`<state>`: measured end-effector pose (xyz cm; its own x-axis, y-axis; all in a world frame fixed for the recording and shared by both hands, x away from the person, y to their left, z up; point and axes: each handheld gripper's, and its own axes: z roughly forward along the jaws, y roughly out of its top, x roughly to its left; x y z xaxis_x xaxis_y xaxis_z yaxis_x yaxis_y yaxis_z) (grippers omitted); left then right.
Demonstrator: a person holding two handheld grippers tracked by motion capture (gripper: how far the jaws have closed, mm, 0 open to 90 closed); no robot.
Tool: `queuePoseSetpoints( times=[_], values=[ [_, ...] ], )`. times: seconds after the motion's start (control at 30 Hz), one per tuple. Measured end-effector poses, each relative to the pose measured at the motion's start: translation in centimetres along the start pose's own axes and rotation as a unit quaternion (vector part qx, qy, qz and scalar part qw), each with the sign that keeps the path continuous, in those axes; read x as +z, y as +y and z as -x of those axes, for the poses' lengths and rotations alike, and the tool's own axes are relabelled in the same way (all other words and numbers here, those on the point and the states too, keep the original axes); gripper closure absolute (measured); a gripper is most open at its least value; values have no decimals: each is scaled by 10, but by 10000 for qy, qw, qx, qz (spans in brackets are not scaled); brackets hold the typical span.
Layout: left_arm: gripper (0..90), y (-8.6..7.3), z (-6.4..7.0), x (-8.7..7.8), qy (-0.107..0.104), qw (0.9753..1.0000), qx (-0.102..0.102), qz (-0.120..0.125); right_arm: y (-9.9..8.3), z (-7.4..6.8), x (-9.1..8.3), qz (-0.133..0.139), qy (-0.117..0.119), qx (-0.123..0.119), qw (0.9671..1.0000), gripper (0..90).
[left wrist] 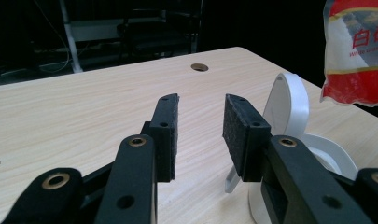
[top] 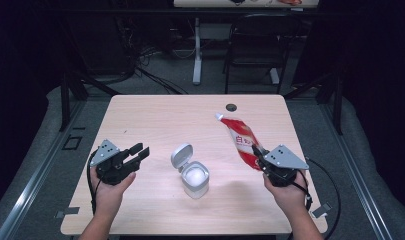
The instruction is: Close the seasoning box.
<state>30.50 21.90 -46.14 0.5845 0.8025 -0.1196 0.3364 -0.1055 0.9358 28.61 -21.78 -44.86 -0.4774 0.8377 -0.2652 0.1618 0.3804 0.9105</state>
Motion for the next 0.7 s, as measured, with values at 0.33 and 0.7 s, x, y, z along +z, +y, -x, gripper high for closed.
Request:
queuePoseSetpoints(
  times=[0.33,0.7],
  values=[
    [664,0,-1,-1,3,10000,9,-14,-6,16,3,212,-83,635,9977,888],
    [667,0,-1,0,13,10000,7,-20,-19,26,3,256,-256,1005,9943,888]
  ],
)
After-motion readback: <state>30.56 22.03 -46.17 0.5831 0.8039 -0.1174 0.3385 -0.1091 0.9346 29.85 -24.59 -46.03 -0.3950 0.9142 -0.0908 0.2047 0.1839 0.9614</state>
